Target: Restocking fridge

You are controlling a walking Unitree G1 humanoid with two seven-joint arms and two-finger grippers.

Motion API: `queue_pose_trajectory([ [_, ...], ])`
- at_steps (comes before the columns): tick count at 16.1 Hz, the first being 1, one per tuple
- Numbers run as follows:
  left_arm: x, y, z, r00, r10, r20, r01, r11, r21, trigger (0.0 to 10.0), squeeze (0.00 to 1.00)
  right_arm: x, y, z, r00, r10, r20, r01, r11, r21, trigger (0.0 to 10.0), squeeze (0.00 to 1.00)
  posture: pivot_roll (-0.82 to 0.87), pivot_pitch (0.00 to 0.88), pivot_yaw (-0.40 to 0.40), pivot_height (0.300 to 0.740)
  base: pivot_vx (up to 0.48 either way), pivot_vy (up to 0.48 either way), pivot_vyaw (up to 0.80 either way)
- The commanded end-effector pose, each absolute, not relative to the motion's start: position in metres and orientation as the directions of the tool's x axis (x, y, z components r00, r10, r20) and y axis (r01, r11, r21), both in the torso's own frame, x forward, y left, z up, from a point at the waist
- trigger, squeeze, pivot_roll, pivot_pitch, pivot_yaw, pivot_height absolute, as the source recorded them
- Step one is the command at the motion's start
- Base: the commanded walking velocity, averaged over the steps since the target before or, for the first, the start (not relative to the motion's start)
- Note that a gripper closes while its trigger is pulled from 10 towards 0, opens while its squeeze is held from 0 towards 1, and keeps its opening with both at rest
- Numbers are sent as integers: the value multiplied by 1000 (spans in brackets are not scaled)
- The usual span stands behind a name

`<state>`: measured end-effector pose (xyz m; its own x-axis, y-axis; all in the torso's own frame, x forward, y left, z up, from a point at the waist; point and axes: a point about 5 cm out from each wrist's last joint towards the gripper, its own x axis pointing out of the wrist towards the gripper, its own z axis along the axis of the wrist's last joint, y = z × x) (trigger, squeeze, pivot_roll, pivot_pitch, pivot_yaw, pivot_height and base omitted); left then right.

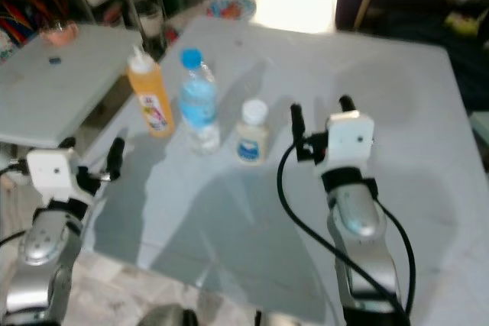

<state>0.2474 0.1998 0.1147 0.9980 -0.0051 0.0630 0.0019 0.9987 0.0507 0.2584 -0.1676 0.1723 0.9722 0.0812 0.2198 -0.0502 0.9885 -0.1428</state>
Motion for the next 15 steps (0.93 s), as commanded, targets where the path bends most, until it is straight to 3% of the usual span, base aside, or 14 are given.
queue_pose_trajectory([
  [1,245,205,115,998,11,63,-15,998,62,10000,0,258,-167,175,969,89,232,-56,988,-147,10000,0,-51,71,-6,740,0,0,0],
  [11,245,202,115,998,-2,60,-2,998,65,10000,0,261,-163,176,963,131,236,-93,982,-166,10000,0,-49,85,2,740,0,0,347],
  [12,245,202,115,998,-5,59,1,998,64,10000,0,261,-162,175,961,143,238,-112,984,-136,10000,1000,-49,87,2,740,0,0,0],
  [14,246,201,115,998,-7,59,3,998,64,10000,0,263,-163,177,960,134,247,-94,981,-168,10000,1000,-49,88,3,740,0,0,0],
  [15,246,201,115,998,-10,58,6,998,64,10000,0,266,-162,177,960,144,241,-107,981,-161,10000,949,-49,90,3,740,0,0,0],
])
